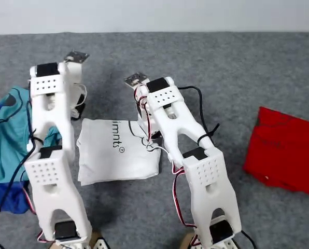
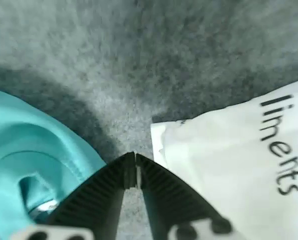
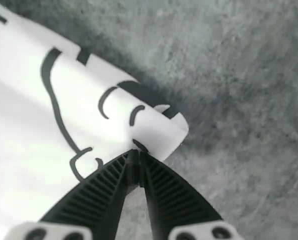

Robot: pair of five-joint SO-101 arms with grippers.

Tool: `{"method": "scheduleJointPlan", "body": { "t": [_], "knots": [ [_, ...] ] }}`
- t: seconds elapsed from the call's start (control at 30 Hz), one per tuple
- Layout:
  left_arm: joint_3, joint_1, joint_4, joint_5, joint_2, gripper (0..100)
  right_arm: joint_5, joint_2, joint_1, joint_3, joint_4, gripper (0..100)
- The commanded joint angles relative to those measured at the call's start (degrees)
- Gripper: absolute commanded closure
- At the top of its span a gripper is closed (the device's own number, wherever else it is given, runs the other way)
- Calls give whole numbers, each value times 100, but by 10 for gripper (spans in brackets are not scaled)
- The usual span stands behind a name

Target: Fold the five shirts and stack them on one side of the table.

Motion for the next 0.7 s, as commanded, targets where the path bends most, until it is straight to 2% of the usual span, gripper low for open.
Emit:
{"method": "scheduleJointPlan", "body": {
  "t": [0.0,0.27,0.53,0.67],
  "knots": [
    [268,396,193,-35,-967,994,-70,-462,66,-475,338,989],
    [1859,1275,53,114,-2022,994,-97,-804,84,-862,716,989],
    [3732,1257,-1319,141,-1679,994,-53,48,295,-853,-347,989],
    [3960,1143,-1380,141,-1688,994,-44,251,426,-862,-611,989]
  ]
}}
